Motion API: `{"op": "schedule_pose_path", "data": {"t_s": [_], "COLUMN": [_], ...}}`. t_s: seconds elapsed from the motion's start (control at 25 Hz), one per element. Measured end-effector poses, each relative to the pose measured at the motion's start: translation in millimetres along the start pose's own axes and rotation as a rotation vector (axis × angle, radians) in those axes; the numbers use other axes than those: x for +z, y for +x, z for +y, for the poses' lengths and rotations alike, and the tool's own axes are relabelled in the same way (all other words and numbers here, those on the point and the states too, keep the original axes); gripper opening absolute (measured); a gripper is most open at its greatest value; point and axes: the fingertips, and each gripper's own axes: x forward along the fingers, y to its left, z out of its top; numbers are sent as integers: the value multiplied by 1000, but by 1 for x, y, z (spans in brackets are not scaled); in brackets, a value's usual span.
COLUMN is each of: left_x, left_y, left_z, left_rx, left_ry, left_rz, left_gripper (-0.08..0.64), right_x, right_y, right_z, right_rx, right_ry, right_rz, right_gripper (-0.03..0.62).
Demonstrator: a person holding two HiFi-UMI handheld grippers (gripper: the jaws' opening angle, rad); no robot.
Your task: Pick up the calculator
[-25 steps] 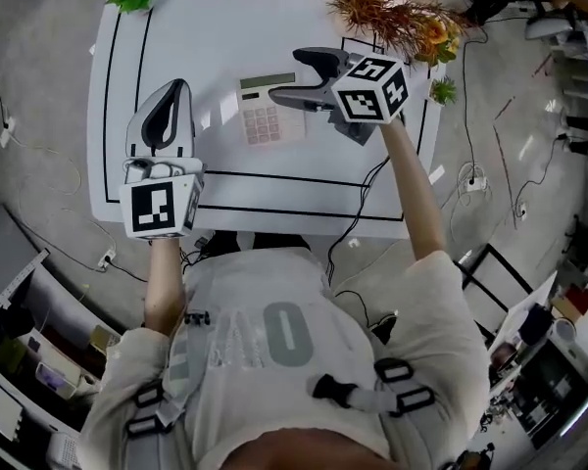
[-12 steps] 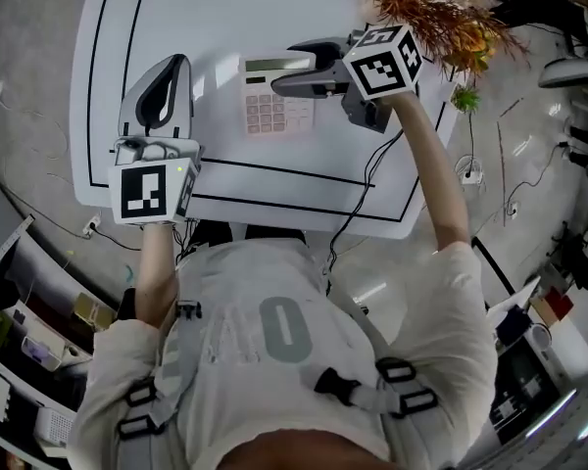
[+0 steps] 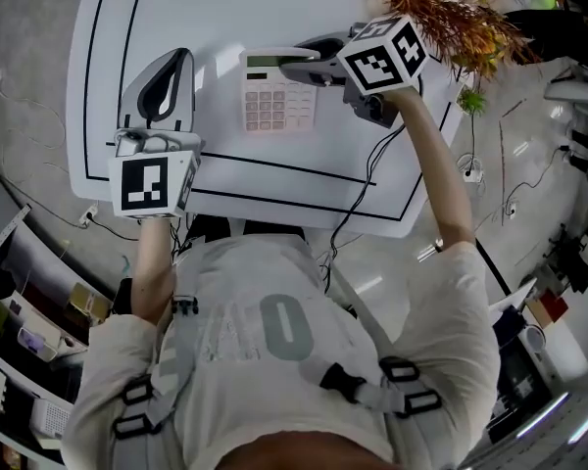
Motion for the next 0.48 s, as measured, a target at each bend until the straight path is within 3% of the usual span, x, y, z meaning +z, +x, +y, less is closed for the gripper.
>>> {"op": "schedule_pose_path", "data": {"t_s": [0.2, 0.48], "left_x": [-4, -4], "left_y": [2, 7], "left_z": [-4, -15], "left_rx": [-5, 4], "left_ry": [8, 14], "left_rz": [2, 10], "left_gripper": [20, 20], "right_x": [-1, -12], "right_y": [-4, -14], "right_z": [1, 10], "right_rx": [26, 99], "right_ry": [8, 103], "right_rz": [5, -107], "right_gripper": [126, 74]}}
